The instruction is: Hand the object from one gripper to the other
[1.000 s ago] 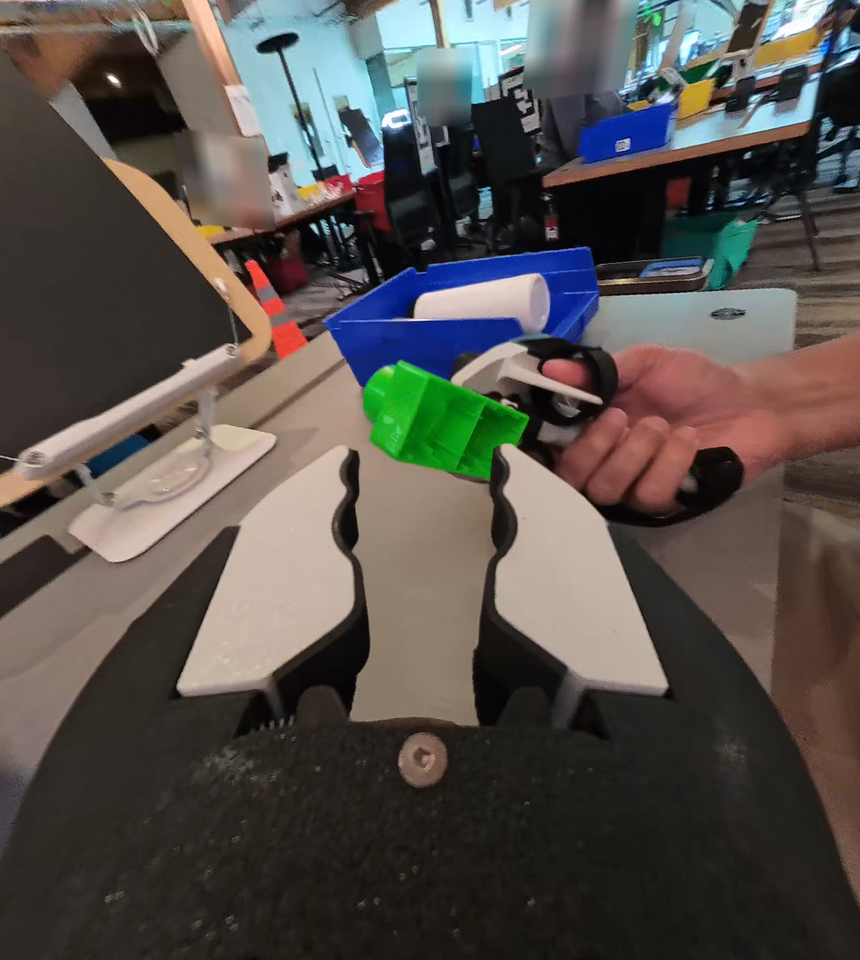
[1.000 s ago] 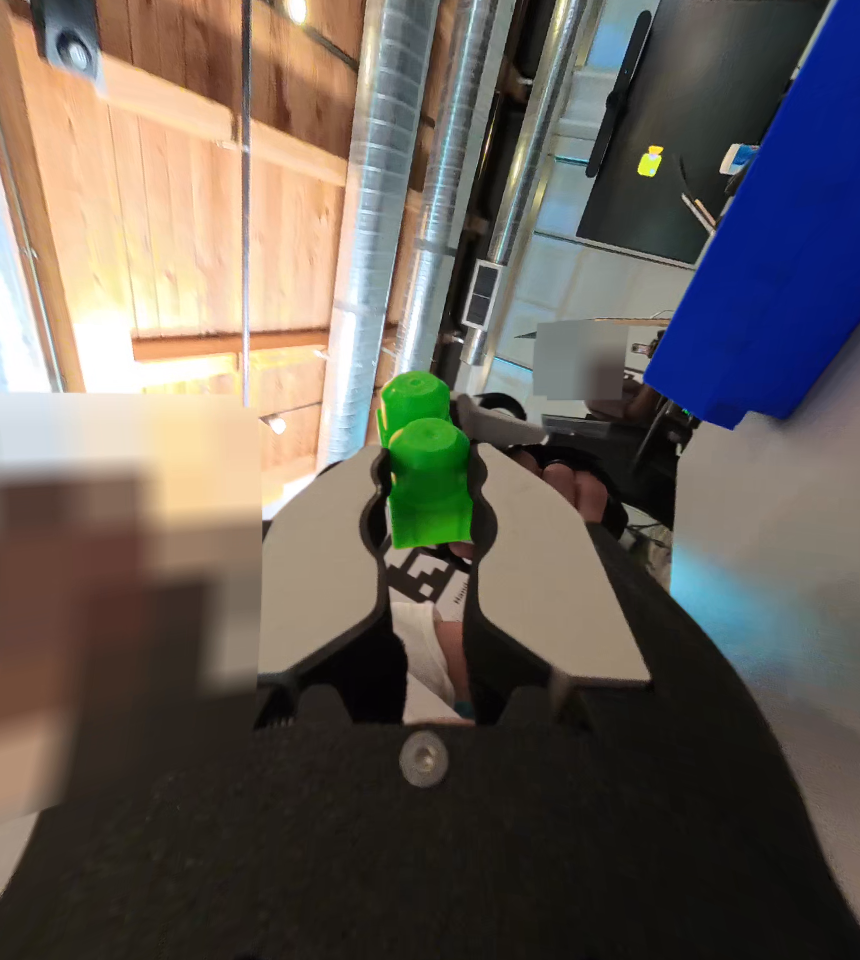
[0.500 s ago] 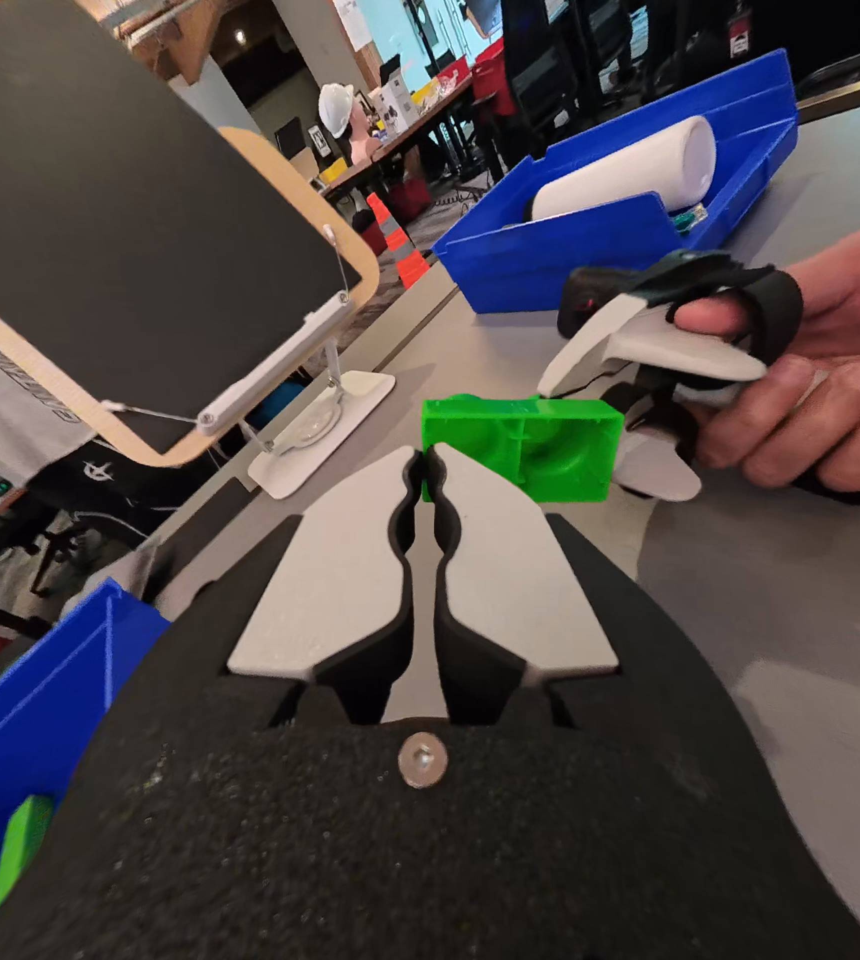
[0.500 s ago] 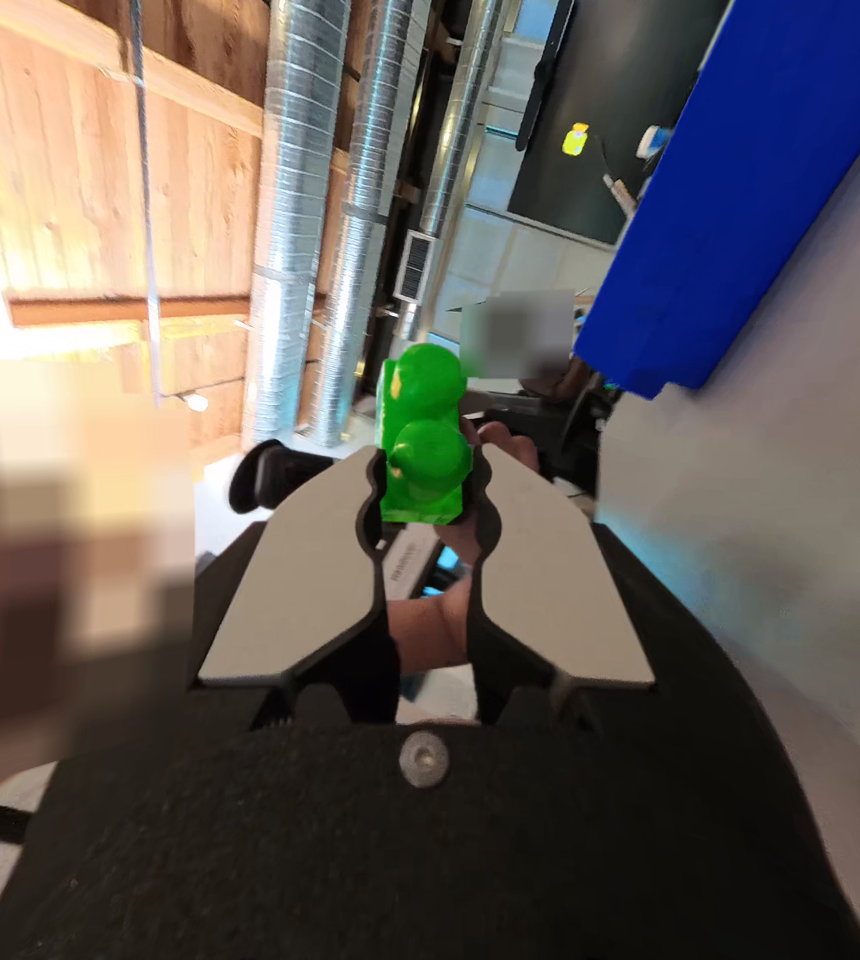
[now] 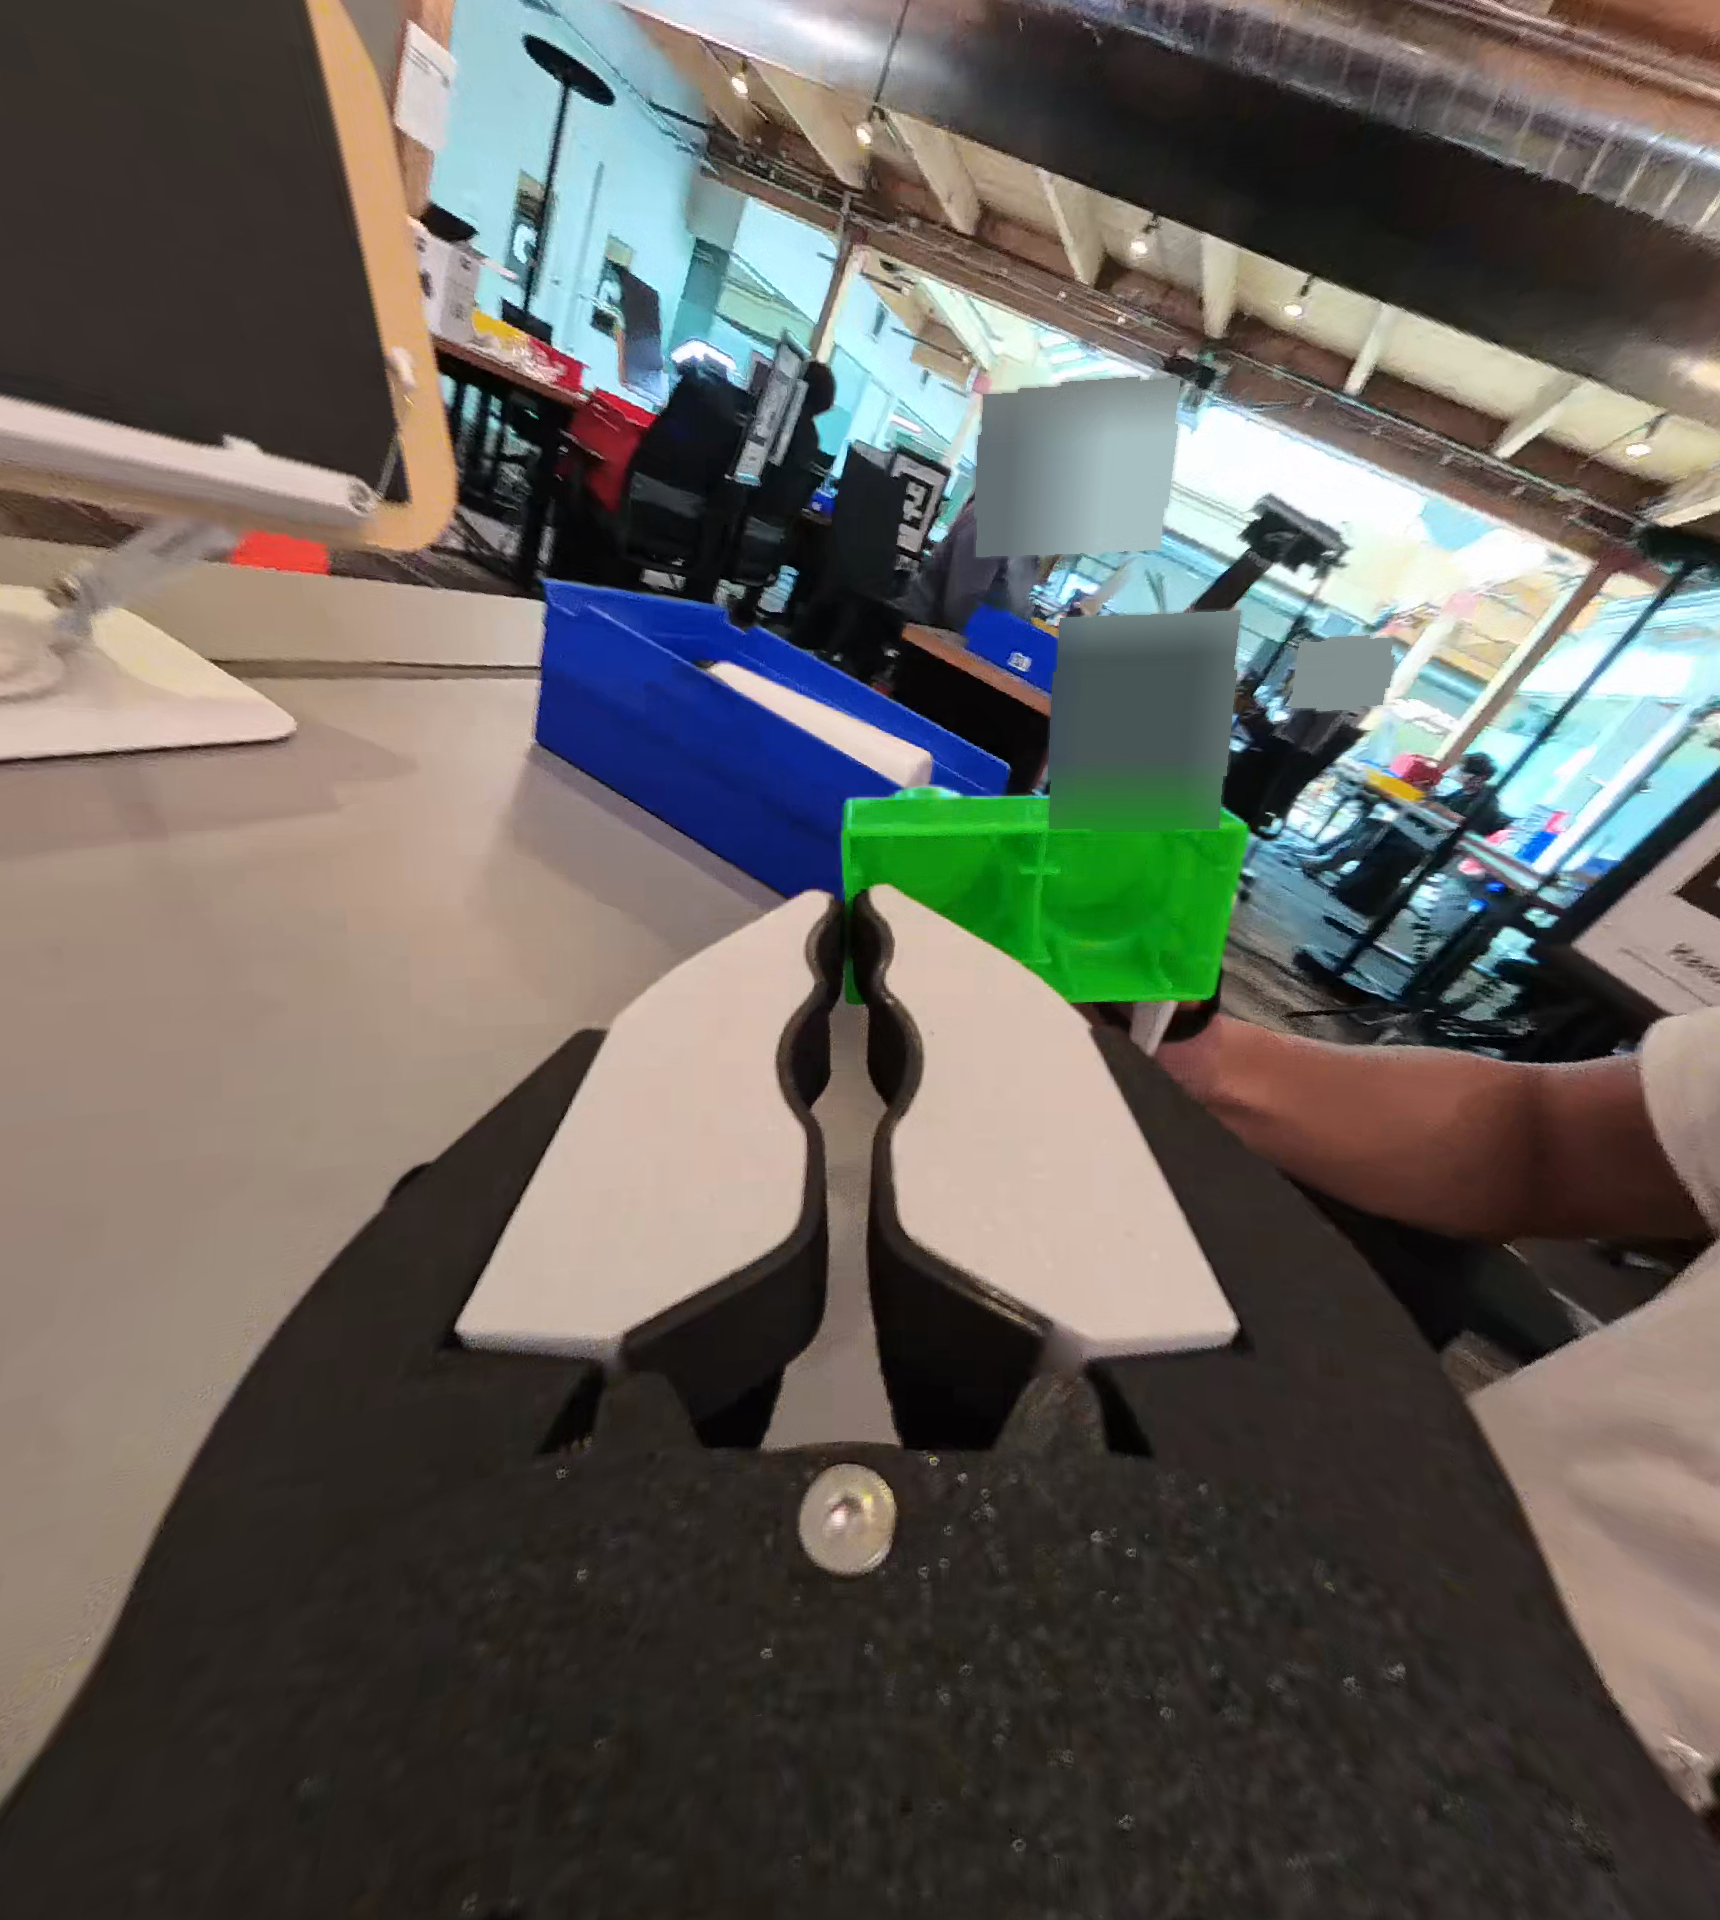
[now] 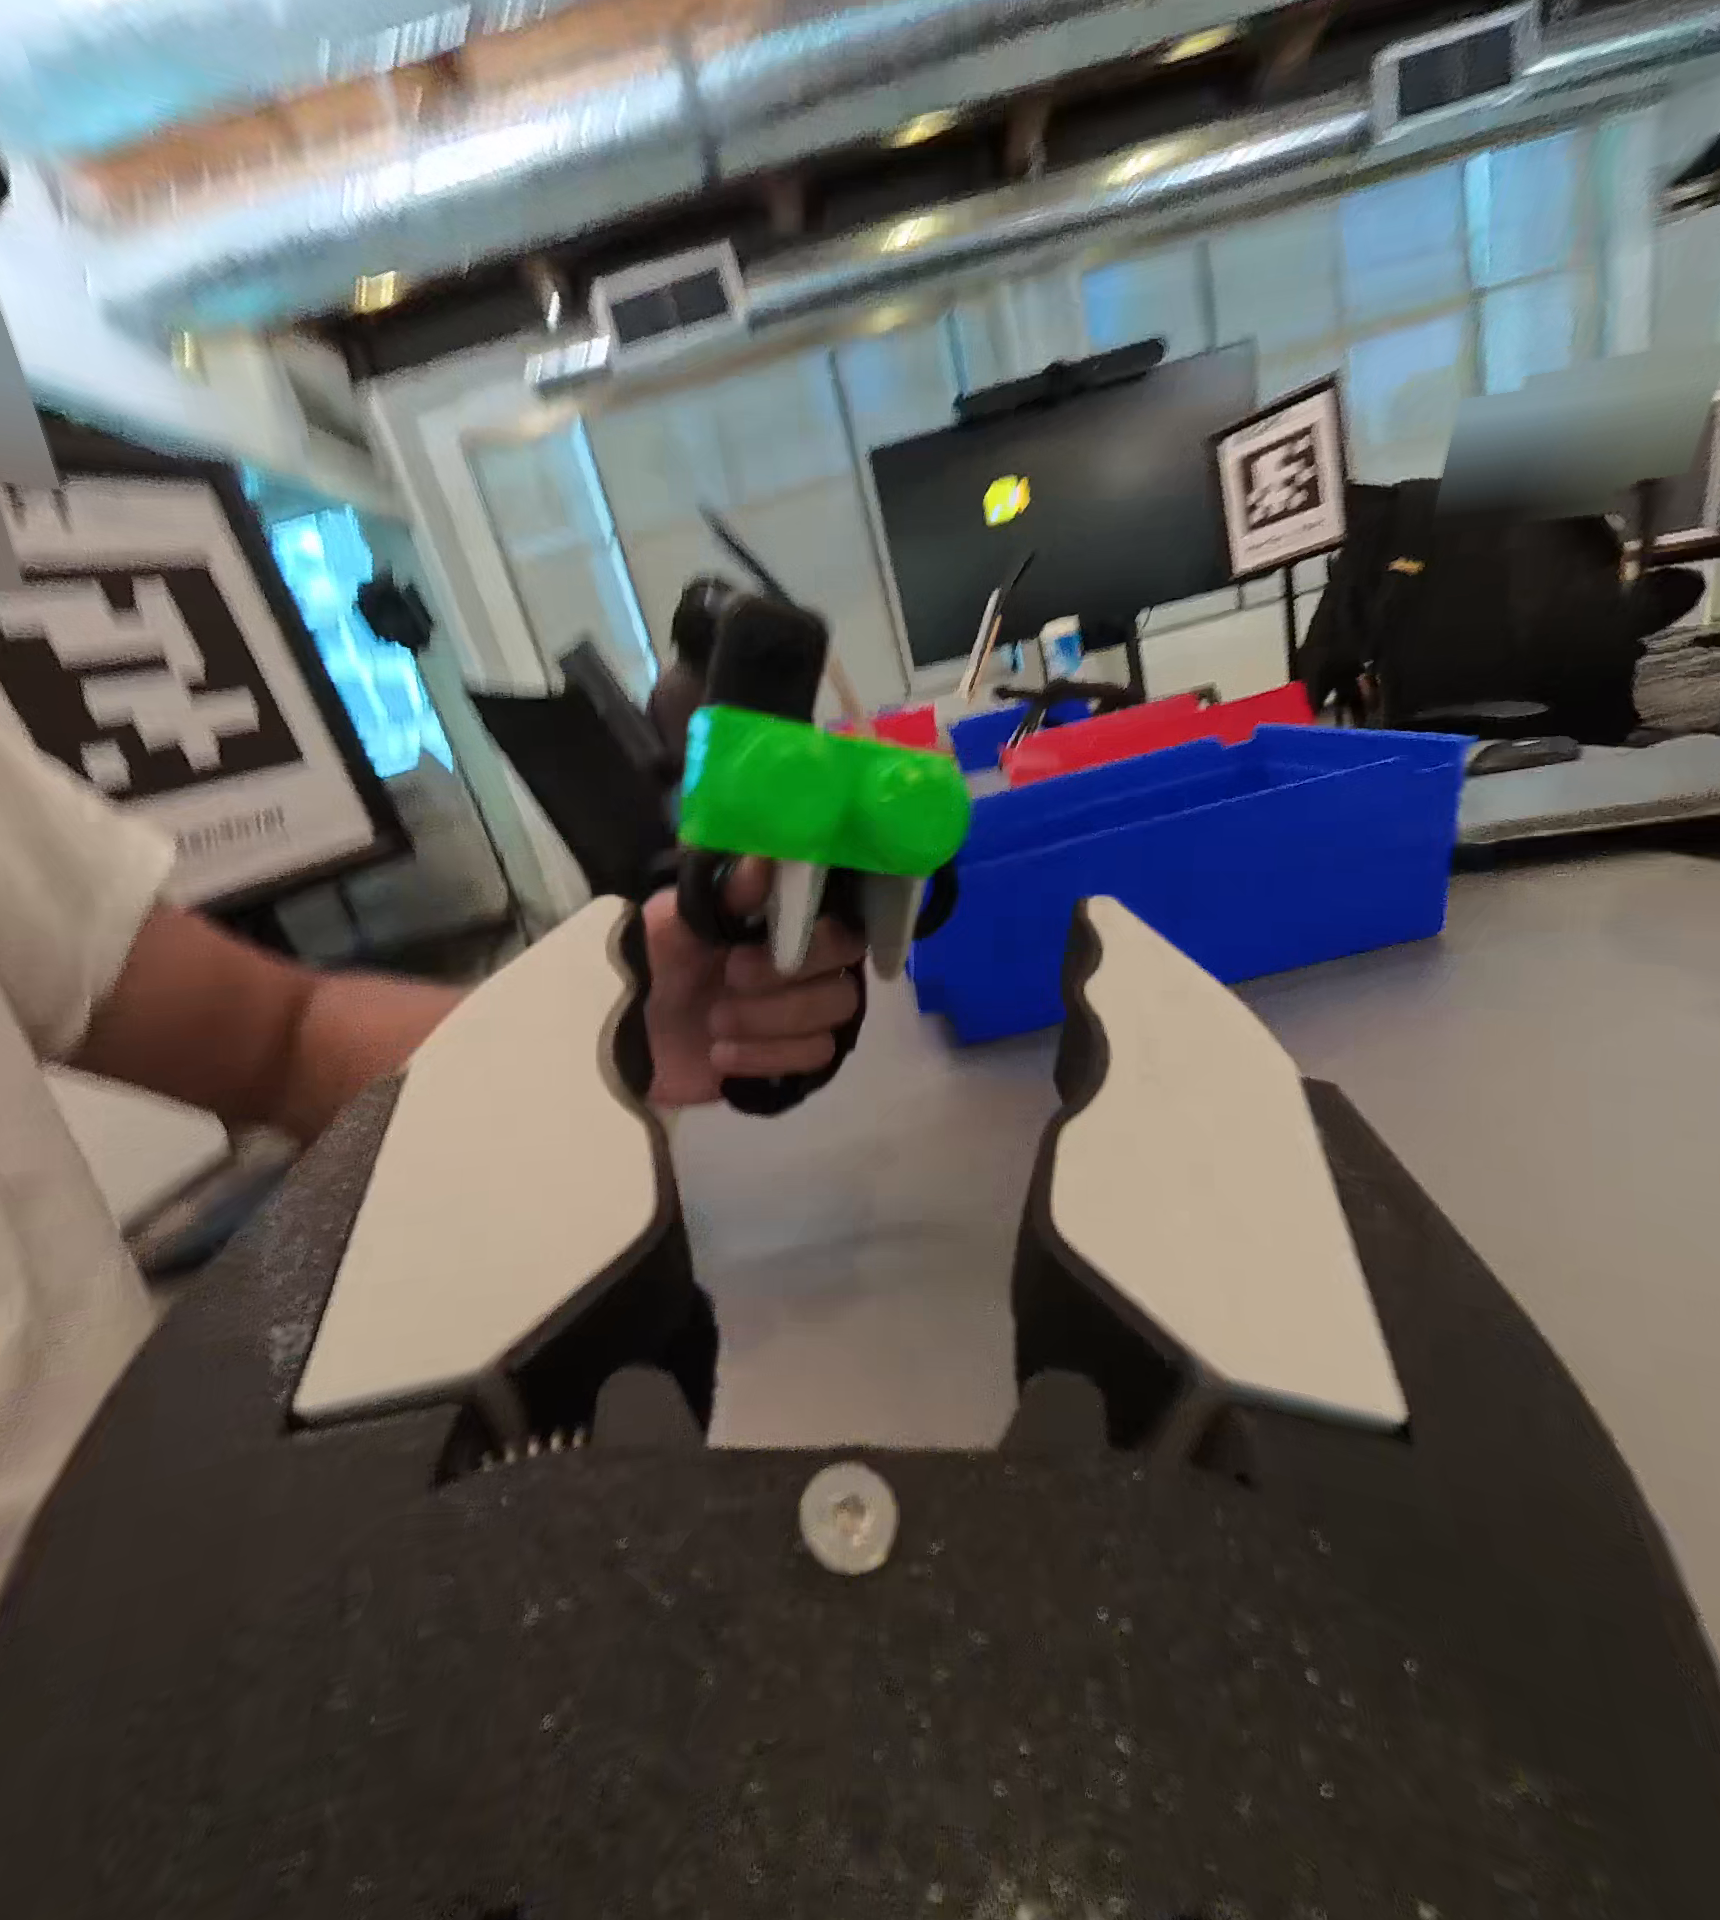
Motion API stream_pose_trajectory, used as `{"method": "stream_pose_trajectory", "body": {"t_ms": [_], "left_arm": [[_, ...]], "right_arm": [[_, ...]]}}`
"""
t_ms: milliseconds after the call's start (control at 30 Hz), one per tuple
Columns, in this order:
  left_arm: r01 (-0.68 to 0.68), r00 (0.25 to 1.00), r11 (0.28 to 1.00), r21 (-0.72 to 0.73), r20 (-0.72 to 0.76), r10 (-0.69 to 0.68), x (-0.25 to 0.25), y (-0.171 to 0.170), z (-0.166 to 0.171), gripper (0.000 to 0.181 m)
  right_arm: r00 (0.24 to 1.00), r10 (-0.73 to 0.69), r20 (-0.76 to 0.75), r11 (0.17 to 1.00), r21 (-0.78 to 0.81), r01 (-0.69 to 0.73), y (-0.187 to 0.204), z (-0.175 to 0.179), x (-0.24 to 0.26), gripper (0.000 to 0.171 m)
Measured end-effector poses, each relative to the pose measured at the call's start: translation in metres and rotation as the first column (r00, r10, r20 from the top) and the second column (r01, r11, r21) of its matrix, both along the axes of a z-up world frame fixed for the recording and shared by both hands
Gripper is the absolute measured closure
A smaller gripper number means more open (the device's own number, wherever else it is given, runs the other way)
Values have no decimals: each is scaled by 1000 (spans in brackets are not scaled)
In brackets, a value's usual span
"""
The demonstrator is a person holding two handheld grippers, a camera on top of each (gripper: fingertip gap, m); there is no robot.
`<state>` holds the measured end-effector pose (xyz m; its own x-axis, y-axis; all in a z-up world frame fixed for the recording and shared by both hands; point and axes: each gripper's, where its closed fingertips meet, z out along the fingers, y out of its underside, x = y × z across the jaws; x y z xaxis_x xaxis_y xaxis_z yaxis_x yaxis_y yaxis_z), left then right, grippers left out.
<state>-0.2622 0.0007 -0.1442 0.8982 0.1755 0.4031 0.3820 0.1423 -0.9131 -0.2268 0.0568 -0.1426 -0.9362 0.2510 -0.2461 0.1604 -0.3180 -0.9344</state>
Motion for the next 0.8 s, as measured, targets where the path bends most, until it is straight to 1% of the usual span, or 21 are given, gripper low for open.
{"method": "stream_pose_trajectory", "body": {"t_ms": [33,67,100,167,233,300,433,467,533,633,800], "left_arm": [[18,1000,1000,3,6,-18,2,1,-1,181],[59,998,998,14,-5,-59,7,5,0,181],[112,993,994,8,-22,-112,15,9,0,181],[146,986,988,-49,-70,-149,22,16,-6,181],[179,978,979,-96,-91,-188,30,23,-12,181],[187,975,975,-122,-96,-200,33,26,-17,181],[181,972,968,-174,-120,-203,36,32,-26,181],[186,969,966,-177,-128,-210,38,33,-26,181],[190,966,964,-187,-139,-217,41,35,-27,181],[155,965,962,-224,-172,-196,41,37,-30,180],[135,966,961,-242,-185,-182,39,38,-32,179]], "right_arm": [[999,29,-44,998,64,-26,-7,-4,7,89],[996,56,-73,993,109,-48,-14,-8,13,79],[995,65,-71,990,131,-55,-18,-11,16,73],[994,102,-36,987,129,-96,-25,-15,20,71],[991,134,9,988,70,-134,-27,-11,23,70],[986,165,31,984,63,-166,-29,-11,26,73],[982,189,21,978,86,-190,-34,-12,33,82],[982,189,25,978,85,-190,-34,-12,32,86],[982,184,50,979,77,-188,-31,-14,29,101],[967,229,108,969,66,-237,-28,-18,29,102],[960,234,153,966,74,-248,-27,-19,27,102]]}}
